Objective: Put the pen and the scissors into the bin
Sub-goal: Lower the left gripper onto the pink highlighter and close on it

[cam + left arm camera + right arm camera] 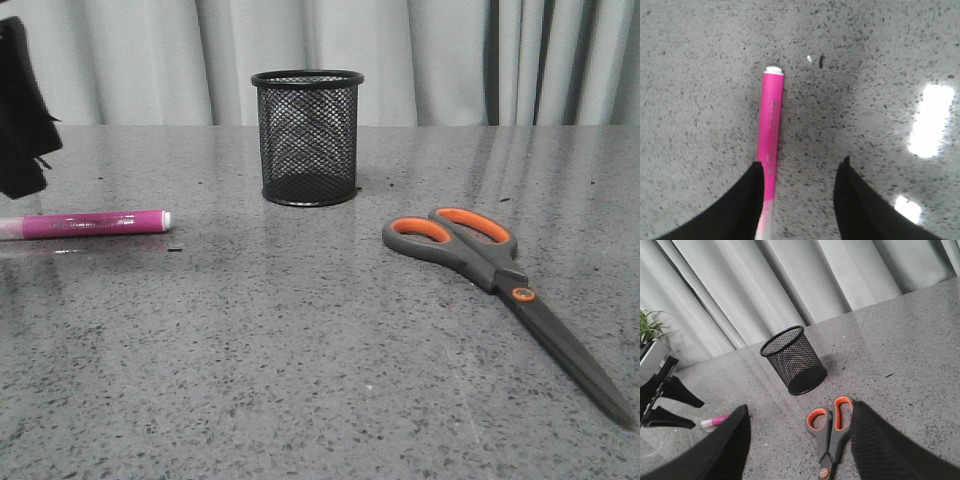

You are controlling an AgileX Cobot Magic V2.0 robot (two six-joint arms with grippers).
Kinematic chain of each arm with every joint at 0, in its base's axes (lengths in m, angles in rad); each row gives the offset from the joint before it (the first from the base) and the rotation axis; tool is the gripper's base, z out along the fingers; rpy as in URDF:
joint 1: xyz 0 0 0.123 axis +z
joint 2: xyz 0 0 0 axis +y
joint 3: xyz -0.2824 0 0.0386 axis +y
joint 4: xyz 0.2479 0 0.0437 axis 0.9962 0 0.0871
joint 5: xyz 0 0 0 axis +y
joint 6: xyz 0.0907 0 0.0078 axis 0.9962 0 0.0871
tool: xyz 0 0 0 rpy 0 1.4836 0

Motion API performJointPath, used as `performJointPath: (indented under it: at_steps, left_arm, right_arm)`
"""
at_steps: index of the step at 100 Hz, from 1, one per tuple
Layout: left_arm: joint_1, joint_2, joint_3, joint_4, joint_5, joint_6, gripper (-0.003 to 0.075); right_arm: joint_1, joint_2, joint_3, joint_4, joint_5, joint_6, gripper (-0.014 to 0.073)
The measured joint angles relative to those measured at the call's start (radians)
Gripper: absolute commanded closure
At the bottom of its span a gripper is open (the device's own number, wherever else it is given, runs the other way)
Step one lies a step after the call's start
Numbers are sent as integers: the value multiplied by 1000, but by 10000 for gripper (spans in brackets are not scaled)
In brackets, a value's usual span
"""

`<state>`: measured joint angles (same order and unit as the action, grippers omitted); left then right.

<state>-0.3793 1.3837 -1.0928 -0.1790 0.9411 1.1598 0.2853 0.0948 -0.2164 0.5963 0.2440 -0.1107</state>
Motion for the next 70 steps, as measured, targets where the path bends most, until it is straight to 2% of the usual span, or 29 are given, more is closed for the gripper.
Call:
performJointPath:
  at_steps: [32, 47, 70]
  left_arm:
    - [-2, 166, -167, 8, 68, 50, 426]
    - [-2, 229, -181, -14, 106, 108, 426]
    - [-2, 293, -182, -3, 103, 119, 427]
  right_arm:
    - [0, 0, 0, 0, 0, -1, 202]
    - [0, 0, 2, 0, 4, -1, 202]
    - [0, 0, 2, -2, 8, -1, 202]
